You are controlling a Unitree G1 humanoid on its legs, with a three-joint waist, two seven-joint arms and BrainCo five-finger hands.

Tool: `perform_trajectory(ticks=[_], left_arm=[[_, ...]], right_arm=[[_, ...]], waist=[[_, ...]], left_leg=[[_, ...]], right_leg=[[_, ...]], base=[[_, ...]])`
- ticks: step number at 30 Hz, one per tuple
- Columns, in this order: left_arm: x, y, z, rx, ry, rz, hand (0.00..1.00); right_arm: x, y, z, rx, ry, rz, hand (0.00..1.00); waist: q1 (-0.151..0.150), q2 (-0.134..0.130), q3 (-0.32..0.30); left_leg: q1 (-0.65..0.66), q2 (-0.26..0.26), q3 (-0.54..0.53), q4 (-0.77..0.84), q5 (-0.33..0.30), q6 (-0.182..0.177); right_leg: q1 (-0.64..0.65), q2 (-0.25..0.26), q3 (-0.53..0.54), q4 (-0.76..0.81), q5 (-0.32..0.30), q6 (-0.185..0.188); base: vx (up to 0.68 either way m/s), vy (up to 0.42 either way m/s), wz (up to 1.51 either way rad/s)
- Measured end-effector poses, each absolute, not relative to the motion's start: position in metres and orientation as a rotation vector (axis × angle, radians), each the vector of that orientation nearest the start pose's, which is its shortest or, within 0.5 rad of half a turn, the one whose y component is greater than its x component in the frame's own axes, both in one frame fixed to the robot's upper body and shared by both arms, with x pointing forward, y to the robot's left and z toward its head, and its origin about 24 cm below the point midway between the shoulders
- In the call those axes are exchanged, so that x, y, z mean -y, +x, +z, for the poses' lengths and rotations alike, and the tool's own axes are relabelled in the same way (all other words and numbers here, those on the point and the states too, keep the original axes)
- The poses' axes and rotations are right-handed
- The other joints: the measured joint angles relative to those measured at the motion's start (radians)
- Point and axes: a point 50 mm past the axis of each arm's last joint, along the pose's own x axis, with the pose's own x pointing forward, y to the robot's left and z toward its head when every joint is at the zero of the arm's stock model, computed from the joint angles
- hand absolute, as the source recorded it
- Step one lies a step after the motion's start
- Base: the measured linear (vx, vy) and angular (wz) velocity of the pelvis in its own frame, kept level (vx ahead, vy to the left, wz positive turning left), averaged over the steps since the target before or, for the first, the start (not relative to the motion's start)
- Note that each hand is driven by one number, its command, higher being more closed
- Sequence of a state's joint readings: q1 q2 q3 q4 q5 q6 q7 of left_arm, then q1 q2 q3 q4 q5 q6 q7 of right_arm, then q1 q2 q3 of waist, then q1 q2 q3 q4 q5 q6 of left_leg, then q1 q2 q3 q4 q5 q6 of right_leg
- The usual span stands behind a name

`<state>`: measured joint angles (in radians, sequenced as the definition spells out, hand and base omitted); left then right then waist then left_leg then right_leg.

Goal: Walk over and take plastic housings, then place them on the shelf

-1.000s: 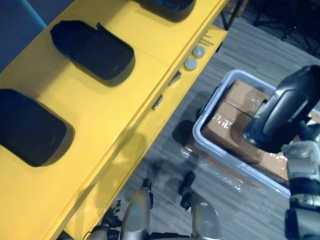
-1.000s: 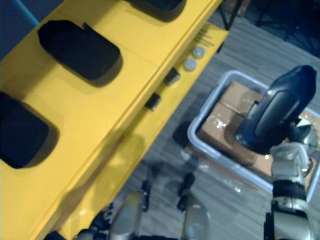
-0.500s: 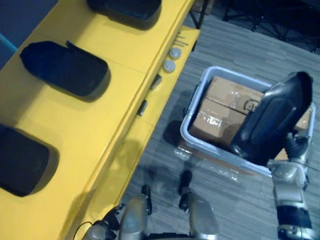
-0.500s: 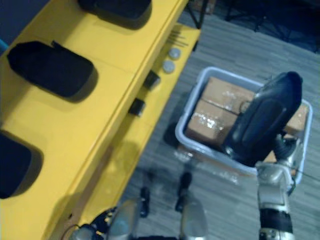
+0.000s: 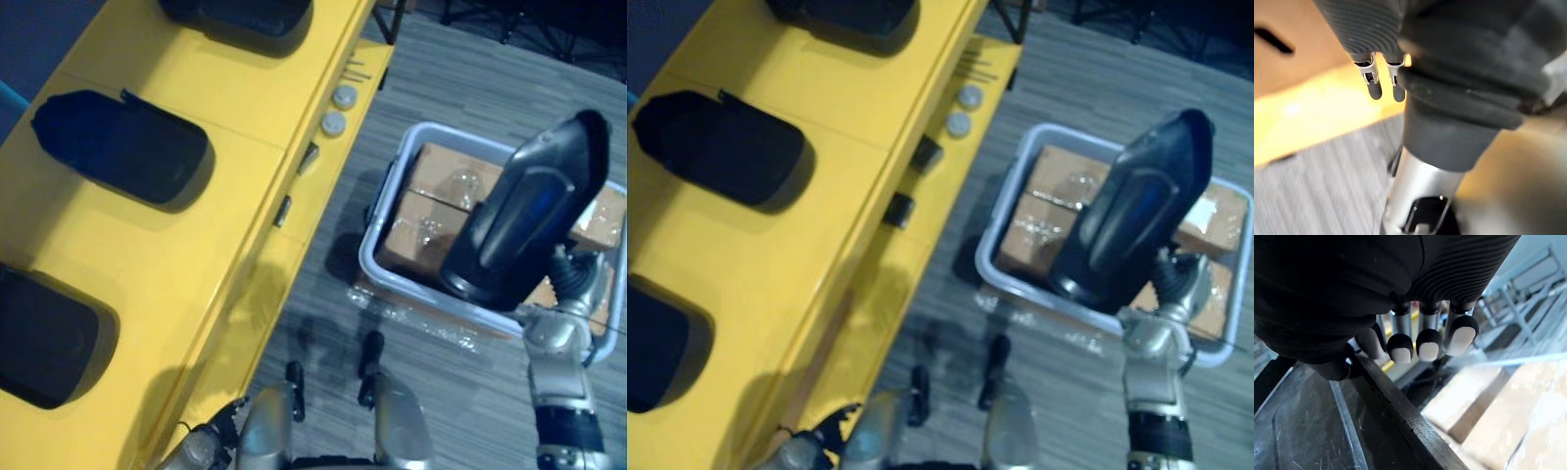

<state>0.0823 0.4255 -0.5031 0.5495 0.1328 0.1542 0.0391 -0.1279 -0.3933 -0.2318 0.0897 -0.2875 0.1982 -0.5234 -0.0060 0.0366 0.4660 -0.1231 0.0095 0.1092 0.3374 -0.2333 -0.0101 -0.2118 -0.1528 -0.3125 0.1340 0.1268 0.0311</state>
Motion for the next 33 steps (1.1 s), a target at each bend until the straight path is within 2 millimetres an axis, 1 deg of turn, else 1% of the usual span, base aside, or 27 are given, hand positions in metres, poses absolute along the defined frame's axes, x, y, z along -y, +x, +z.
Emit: perform_trajectory(ticks=[2,5,7,8,9,10,11,12,13,14,15,16,17,23,30,33], left_arm=[[-0.200,0.153,-0.111,-0.817,0.723,-0.325,0.00],[-0.200,0.153,-0.111,-0.802,0.743,-0.294,0.00],[-0.203,0.164,-0.104,-0.737,0.745,-0.189,0.00],[-0.200,0.171,-0.099,-0.698,0.737,-0.155,0.00],[-0.190,0.194,-0.083,-0.583,0.666,-0.101,0.00],[-0.164,0.218,-0.058,-0.411,0.567,-0.130,0.00],[-0.147,0.228,-0.046,-0.325,0.523,-0.154,0.00],[-0.124,0.242,-0.026,-0.204,0.455,-0.184,0.00],[-0.089,0.255,0.001,-0.057,0.354,-0.237,0.00],[-0.079,0.257,0.008,-0.023,0.320,-0.259,0.00],[-0.068,0.257,0.014,0.001,0.277,-0.281,0.00],[-0.062,0.255,0.015,0.005,0.258,-0.295,0.00],[-0.063,0.254,0.010,-0.021,0.248,-0.289,0.00],[-0.065,0.251,0.004,-0.072,0.182,-0.277,0.00],[-0.055,0.245,0.002,-0.107,0.051,-0.350,0.00],[-0.054,0.246,0.003,-0.118,0.012,-0.364,0.00]], right_arm=[[0.297,0.257,0.090,0.029,-0.648,-0.799,1.00],[0.295,0.250,0.081,0.001,-0.647,-0.793,1.00],[0.291,0.247,0.074,-0.020,-0.633,-0.785,1.00],[0.291,0.246,0.073,-0.024,-0.632,-0.784,1.00],[0.291,0.244,0.071,-0.032,-0.634,-0.782,1.00],[0.291,0.243,0.071,-0.031,-0.635,-0.781,1.00],[0.290,0.243,0.071,-0.026,-0.635,-0.780,1.00],[0.290,0.243,0.072,-0.014,-0.633,-0.777,1.00],[0.288,0.244,0.074,0.005,-0.631,-0.769,1.00],[0.287,0.244,0.075,0.011,-0.630,-0.765,1.00],[0.286,0.245,0.075,0.018,-0.629,-0.760,1.00],[0.285,0.245,0.075,0.019,-0.629,-0.756,1.00],[0.284,0.246,0.074,0.019,-0.630,-0.750,1.00],[0.280,0.247,0.074,0.022,-0.632,-0.733,1.00],[0.274,0.246,0.069,0.020,-0.616,-0.716,1.00],[0.271,0.247,0.073,0.068,-0.658,-0.706,1.00]], waist=[[-0.001,0.002,0.000],[-0.003,0.004,0.000],[-0.007,0.005,-0.001],[-0.007,0.007,-0.002],[-0.007,0.007,-0.002],[-0.007,0.007,-0.002],[-0.007,0.007,-0.002],[-0.010,0.008,-0.003],[-0.018,0.008,-0.003],[-0.026,0.008,-0.003],[-0.039,0.008,-0.003],[-0.049,0.009,-0.004],[-0.060,0.009,-0.004],[-0.059,0.009,-0.004],[-0.060,0.008,-0.006],[-0.061,0.009,-0.009]], left_leg=[[0.004,0.004,0.010,0.001,-0.008,0.001],[0.006,0.011,0.011,0.013,-0.019,0.002],[0.015,0.012,0.011,0.019,-0.021,0.002],[0.016,0.011,0.011,0.019,-0.021,0.002],[0.016,0.010,0.009,0.020,-0.021,0.002],[0.015,0.007,0.008,0.021,-0.021,0.002],[0.013,0.005,0.009,0.022,-0.021,0.002],[0.015,0.004,0.008,0.022,-0.022,0.004],[0.015,0.002,0.010,0.022,-0.024,0.007],[0.015,0.002,0.011,0.022,-0.025,0.008],[0.016,0.003,0.011,0.021,-0.025,0.008],[0.018,0.006,0.013,0.019,-0.026,0.006],[0.020,0.011,0.012,0.017,-0.026,0.005],[0.037,0.012,0.016,0.005,-0.024,0.003],[0.056,0.011,0.017,0.001,-0.024,0.003],[0.072,0.011,0.026,-0.010,-0.023,0.003]], right_leg=[[0.000,0.004,0.014,0.007,-0.007,-0.001],[0.001,0.010,0.020,0.013,-0.015,-0.007],[0.001,0.010,0.022,0.025,-0.018,-0.004],[0.001,0.008,0.021,0.030,-0.022,-0.003],[0.001,0.004,0.016,0.039,-0.026,-0.004],[0.002,-0.001,0.015,0.044,-0.027,-0.003],[0.003,-0.002,0.016,0.044,-0.027,-0.003],[0.004,-0.004,0.019,0.044,-0.027,-0.003],[0.004,-0.005,0.022,0.041,-0.027,-0.003],[0.004,-0.005,0.023,0.040,-0.026,-0.002],[0.004,-0.005,0.023,0.040,-0.024,0.000],[0.004,-0.004,0.025,0.039,-0.024,0.000],[0.004,0.000,0.024,0.041,-0.024,0.000],[0.004,0.002,0.028,0.049,-0.028,-0.005],[0.027,0.000,0.030,0.045,-0.027,-0.003],[0.038,0.001,0.035,0.039,-0.026,-0.001]], base=[[-0.03,-0.004,-0.20],[-0.02,0.001,-0.07],[0.00,0.000,0.00],[-0.01,0.012,0.07],[-0.02,0.019,0.12],[-0.03,0.020,0.09],[-0.04,0.020,0.00],[-0.04,0.038,-0.07],[-0.03,0.040,-0.07],[-0.02,0.047,-0.05],[0.01,0.037,-0.05],[0.04,0.029,-0.04],[0.03,0.016,-0.05],[0.01,-0.003,-0.02],[-0.02,0.012,0.01],[-0.01,0.009,-0.06]])
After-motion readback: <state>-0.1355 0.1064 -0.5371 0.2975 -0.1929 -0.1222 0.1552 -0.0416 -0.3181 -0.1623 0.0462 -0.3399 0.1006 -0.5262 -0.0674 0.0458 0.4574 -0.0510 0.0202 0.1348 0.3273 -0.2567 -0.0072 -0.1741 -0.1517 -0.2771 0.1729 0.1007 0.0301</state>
